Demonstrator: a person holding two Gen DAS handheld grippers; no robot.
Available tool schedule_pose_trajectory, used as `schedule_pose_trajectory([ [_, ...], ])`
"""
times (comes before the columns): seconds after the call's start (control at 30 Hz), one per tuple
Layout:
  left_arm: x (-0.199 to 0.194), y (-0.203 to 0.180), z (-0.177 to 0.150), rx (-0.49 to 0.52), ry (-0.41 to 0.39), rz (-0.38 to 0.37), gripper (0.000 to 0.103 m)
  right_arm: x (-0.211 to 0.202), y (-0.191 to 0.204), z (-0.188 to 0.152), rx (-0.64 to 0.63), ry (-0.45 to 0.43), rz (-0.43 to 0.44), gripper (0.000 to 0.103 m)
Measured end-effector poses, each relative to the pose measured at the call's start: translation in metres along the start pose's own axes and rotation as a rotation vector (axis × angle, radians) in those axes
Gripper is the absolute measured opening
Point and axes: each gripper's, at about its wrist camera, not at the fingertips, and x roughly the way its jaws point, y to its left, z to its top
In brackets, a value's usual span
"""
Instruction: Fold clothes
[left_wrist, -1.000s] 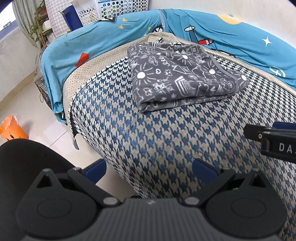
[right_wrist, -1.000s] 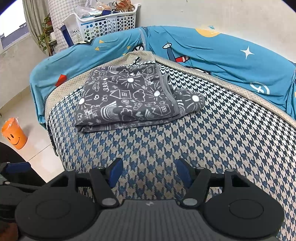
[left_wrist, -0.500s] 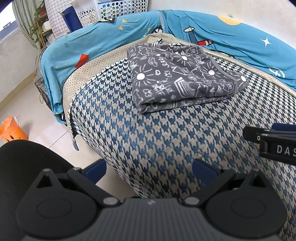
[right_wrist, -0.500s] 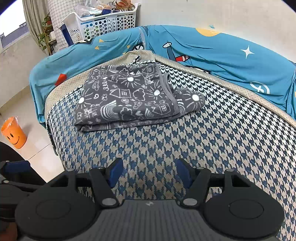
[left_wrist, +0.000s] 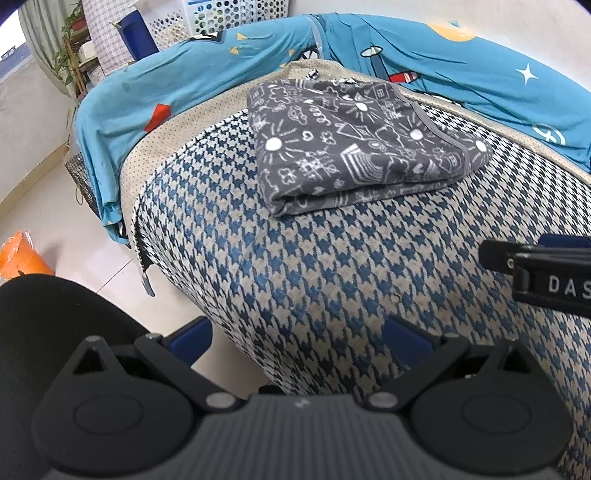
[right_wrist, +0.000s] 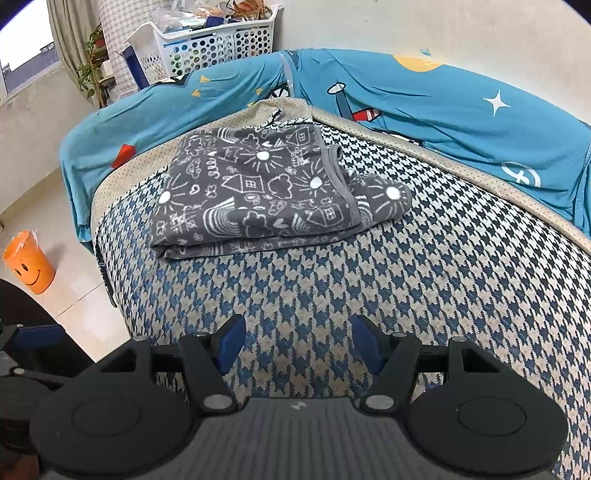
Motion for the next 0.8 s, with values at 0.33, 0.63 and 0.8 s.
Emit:
schedule_pose_trajectory([
  [0.33, 0.001, -0.006, -0.008, 0.019, 0.018, -0.013, 0.103, 0.000, 0.001, -0.001, -0.001, 0.006, -0.001, 0.065],
  [0.63, 0.002, -0.011, -0.015, 0.040, 0.033, -0.024, 0.103, -0.001, 0.001, -0.002, 0.005, 0.015, -0.007, 0.065],
  [0.8, 0.001, -0.010, -0.014, 0.038, 0.027, -0.026, 0.103, 0.000, 0.001, -0.002, 0.003, 0.018, -0.010, 0.065],
])
